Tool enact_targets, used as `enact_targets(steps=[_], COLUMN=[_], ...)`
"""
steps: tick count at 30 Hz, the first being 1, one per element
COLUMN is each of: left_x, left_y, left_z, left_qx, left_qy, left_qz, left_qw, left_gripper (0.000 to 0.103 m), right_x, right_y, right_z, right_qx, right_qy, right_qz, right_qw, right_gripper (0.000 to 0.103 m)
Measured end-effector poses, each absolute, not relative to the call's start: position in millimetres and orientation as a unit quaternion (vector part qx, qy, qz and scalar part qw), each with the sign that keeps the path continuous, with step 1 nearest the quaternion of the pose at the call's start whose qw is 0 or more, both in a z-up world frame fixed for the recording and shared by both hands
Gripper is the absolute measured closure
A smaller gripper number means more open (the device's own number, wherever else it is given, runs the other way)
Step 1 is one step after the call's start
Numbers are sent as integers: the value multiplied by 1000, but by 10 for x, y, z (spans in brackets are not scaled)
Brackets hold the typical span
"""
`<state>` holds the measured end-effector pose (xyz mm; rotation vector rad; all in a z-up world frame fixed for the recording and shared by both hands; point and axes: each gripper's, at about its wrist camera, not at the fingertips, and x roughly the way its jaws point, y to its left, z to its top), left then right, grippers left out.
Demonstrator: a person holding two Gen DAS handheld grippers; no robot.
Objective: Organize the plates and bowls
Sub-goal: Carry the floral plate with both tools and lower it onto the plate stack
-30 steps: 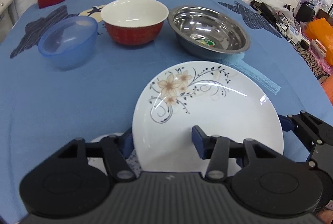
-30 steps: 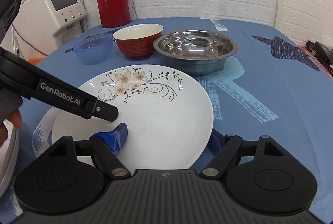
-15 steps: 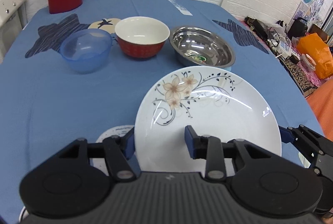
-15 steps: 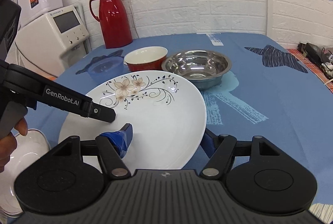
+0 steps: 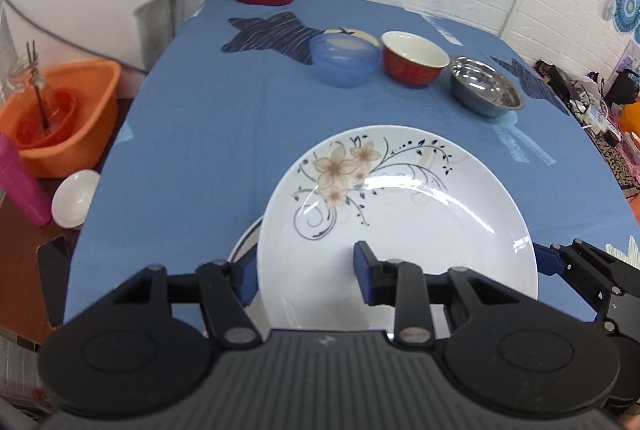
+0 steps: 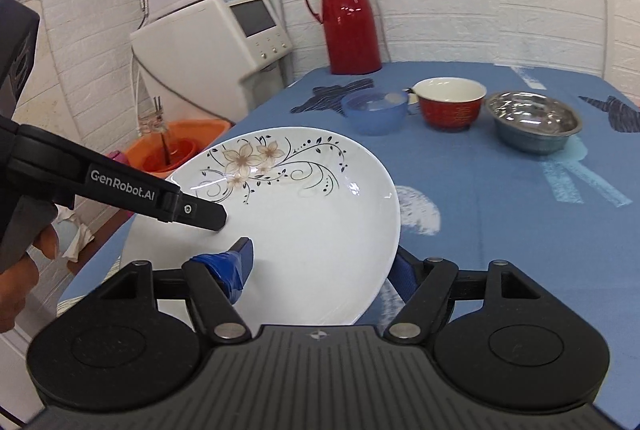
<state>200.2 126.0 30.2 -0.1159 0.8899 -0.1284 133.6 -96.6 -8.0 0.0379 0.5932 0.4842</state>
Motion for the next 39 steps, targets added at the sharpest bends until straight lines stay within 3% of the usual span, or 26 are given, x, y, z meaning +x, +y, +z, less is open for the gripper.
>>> enact_targets(steps=[12, 19, 24, 39], left_x=[1907, 1877, 1807, 1841], left_y=[1617, 1654, 1647, 1522], left_z=[-67, -59, 56, 21], left_qx=[-93, -100, -79, -53], left_qy=[432, 407, 378, 383], left_qz=[-59, -71, -56, -47], left_qw=[895, 905, 921, 921], left_gripper=[69, 52, 46, 42], right_x=[1285, 1246, 1234, 1204], right_y=[-634, -584, -616, -703], right_z=[-280, -322, -296, -160], right_qx=[17, 10, 24, 36], right_qy=[310, 307, 312, 312], right_qz=[244, 243, 237, 224], right_qw=[919, 920, 920, 923], right_gripper=[44, 44, 44, 42])
